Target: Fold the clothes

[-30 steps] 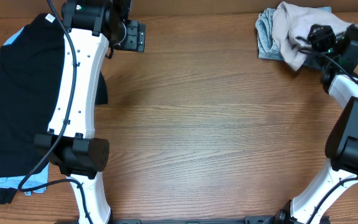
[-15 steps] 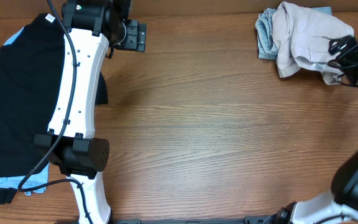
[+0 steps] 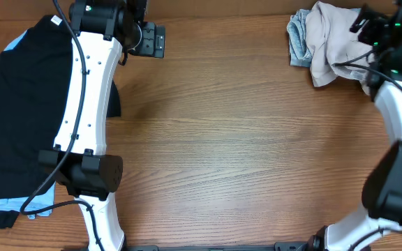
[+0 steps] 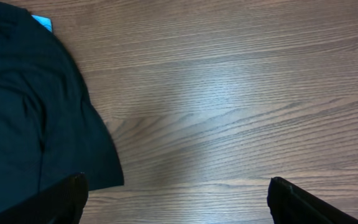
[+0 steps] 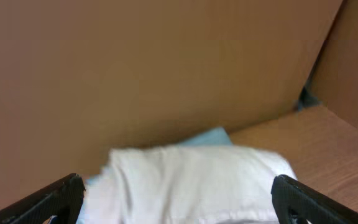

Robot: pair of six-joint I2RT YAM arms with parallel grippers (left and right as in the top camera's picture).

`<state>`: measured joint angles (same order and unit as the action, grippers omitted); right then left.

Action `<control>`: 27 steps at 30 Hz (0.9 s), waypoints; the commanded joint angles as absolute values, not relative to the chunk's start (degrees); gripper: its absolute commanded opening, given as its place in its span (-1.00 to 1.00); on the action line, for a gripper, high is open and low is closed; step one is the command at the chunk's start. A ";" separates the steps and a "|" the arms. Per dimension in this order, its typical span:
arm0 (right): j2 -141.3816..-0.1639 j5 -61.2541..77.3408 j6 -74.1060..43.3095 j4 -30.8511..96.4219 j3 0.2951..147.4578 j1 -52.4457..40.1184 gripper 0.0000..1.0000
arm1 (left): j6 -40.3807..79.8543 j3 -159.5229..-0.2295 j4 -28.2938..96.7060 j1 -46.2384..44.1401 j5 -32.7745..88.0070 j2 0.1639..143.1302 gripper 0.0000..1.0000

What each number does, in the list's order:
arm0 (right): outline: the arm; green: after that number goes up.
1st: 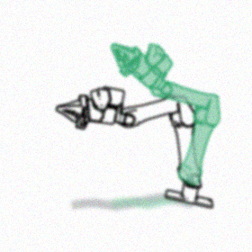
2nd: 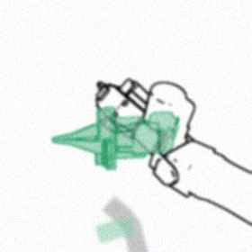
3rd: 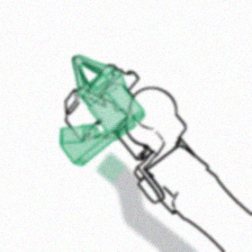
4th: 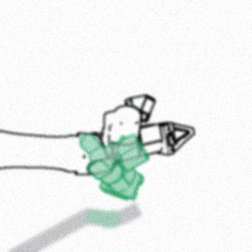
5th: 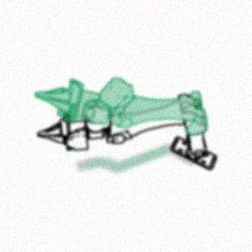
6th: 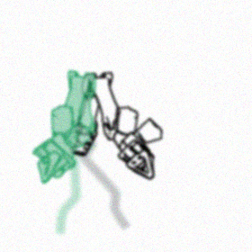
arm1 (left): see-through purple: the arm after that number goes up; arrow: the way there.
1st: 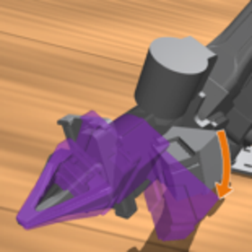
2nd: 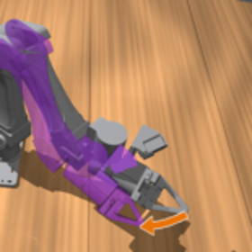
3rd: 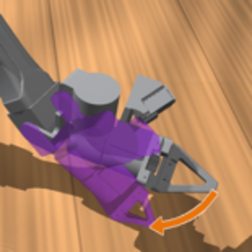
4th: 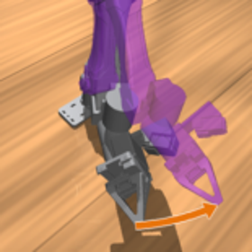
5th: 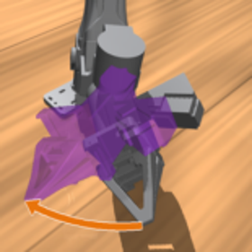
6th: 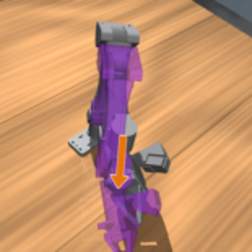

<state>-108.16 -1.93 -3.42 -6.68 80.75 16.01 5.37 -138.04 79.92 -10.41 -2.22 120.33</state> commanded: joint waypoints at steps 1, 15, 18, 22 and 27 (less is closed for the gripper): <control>-114.69 -6.37 -1.04 -6.59 82.65 16.12 1.00 | 4.25 -137.93 79.40 -10.52 -2.76 120.66 0.90; -125.47 -4.99 -1.83 4.89 84.75 12.38 1.00 | 4.25 -137.95 79.22 -10.52 -2.76 120.66 0.99; -121.93 -4.51 -3.22 10.09 87.39 12.38 1.00 | 4.25 -137.95 79.22 -10.52 -2.79 120.66 1.00; -114.89 -3.25 -3.20 21.65 93.91 12.29 1.00 | 4.25 -137.95 79.22 -10.52 -2.76 120.66 1.00; -104.33 1.04 -3.20 38.50 102.96 10.98 1.00 | 4.27 -137.95 79.26 -10.52 -2.55 120.66 1.00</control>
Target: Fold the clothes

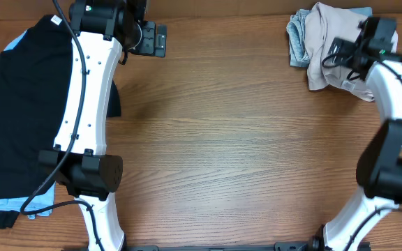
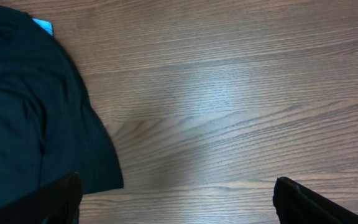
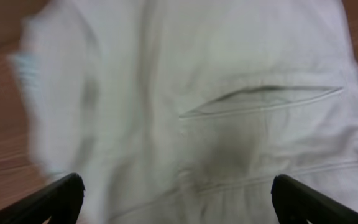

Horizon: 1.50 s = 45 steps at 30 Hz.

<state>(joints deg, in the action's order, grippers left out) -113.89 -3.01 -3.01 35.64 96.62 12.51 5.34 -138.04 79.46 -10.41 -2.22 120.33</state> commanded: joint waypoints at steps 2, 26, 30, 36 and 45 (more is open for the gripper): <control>-100.49 2.96 -3.22 44.64 106.13 9.91 1.00 | 4.27 -137.95 79.24 -10.52 -2.55 120.66 0.99; -81.01 -2.92 -0.36 63.55 110.21 3.38 1.00 | 4.27 -137.95 79.24 -10.52 -2.55 120.66 1.00; -79.20 -6.83 1.37 66.76 108.55 0.64 1.00 | 4.27 -137.95 79.24 -10.52 -2.55 120.66 1.00; -69.32 -6.96 1.30 51.48 92.44 -3.40 1.00 | 4.25 -137.95 79.24 -10.52 -2.55 120.66 0.99; -44.49 0.12 -3.20 23.22 51.79 -3.68 1.00 | 4.27 -137.95 79.24 -10.52 -2.55 120.66 1.00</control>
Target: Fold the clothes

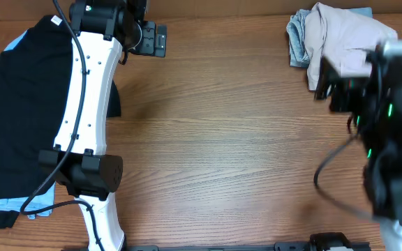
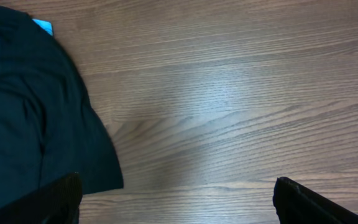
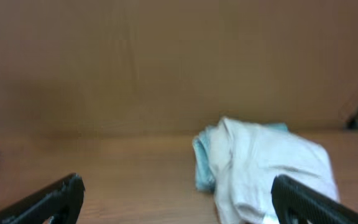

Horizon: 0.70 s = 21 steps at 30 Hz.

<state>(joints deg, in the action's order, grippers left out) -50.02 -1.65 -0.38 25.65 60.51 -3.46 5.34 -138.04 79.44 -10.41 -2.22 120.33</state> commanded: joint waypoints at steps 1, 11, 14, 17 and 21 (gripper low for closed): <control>-41.60 0.12 -3.66 21.08 47.44 -3.68 1.00 | 4.27 -137.95 79.24 -10.52 -2.55 120.66 1.00; -13.80 0.16 -7.75 9.87 13.34 -3.68 1.00 | 4.27 -137.93 79.24 -10.52 -2.55 120.66 0.99; -8.73 0.12 -7.73 9.65 8.27 -3.68 1.00 | 4.25 -137.95 79.24 -10.52 -2.55 120.66 0.99; -5.82 0.12 -7.73 9.26 4.80 -3.68 1.00 | 4.27 -137.95 79.24 -10.52 -2.55 120.66 1.00; -3.16 0.14 -7.73 8.80 2.35 -3.68 1.00 | 4.27 -137.95 79.24 -10.52 -2.55 120.66 1.00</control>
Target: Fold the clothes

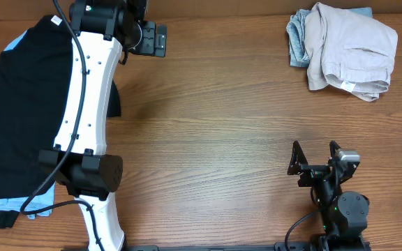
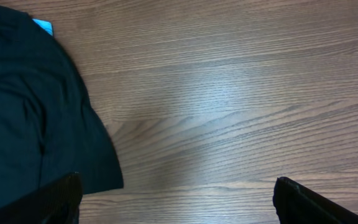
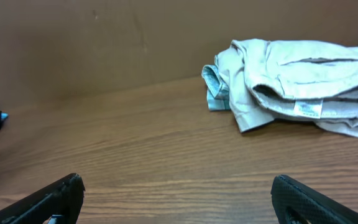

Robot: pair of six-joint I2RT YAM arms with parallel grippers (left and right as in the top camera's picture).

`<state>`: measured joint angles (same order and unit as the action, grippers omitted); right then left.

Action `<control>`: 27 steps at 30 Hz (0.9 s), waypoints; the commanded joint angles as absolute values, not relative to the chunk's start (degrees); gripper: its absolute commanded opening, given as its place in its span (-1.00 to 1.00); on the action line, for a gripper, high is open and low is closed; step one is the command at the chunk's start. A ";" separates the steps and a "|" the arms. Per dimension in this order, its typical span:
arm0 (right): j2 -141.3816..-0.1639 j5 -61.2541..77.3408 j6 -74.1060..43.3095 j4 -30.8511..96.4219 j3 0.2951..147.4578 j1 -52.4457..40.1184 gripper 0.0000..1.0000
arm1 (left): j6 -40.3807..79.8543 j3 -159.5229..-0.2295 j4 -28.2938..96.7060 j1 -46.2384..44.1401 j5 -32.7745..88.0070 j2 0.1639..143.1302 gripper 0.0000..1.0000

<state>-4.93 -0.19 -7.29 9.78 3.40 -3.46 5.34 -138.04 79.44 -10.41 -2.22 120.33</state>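
A black garment [image 1: 19, 118] lies spread at the table's left side, partly under my left arm; its edge [image 2: 36, 112] fills the left of the left wrist view. Folded beige trousers [image 1: 351, 45] rest on a pale blue-grey garment [image 1: 297, 38] in the back right corner, and the right wrist view shows the trousers [image 3: 303, 84] far ahead. My left gripper [image 1: 152, 40] hovers open over bare wood [image 2: 178, 202] beside the black garment. My right gripper [image 1: 314, 153] is open and empty near the front edge [image 3: 178, 199].
A brown wall [image 3: 104, 43] closes off the back of the wooden table [image 1: 222, 125]. A light blue cloth [image 1: 12, 45] peeks from under the black garment, with another bit [image 1: 5, 203] near the front left. My white left arm [image 1: 89, 97] lies across the black garment.
My right arm has drawn back from beside the beige pile to the front right of the table, gripper open and empty. The pile stays in the corner. The left arm has not moved.
My right gripper was first at the beige pile in the back right corner, then directly over it, open. Later it stood back and higher, facing the pile. Now it sits low near the front edge. The left gripper stayed open beside the black garment throughout.
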 commanded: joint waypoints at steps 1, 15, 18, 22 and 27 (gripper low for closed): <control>-2.44 0.14 -7.73 8.40 2.24 -3.68 1.00 | 4.27 -137.95 79.24 -10.52 -2.55 120.66 1.00; -0.12 0.14 -7.73 6.46 1.32 -3.68 1.00 | 4.27 -137.95 79.24 -10.52 -2.55 120.66 0.99; -0.12 0.12 -7.73 6.46 1.32 -3.68 1.00 | 4.27 -137.95 79.24 -10.52 -2.55 120.66 1.00; -0.12 0.12 -7.73 6.46 1.32 -3.68 1.00 | 4.27 -137.93 79.24 -10.52 -2.55 120.66 1.00; -0.12 0.14 -7.73 6.46 1.32 -3.68 1.00 | 4.27 -137.95 79.24 -10.52 -2.55 120.66 1.00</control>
<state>-0.80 -0.16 -7.46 6.98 2.17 -3.46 5.34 -138.04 79.44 -10.39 -2.22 120.33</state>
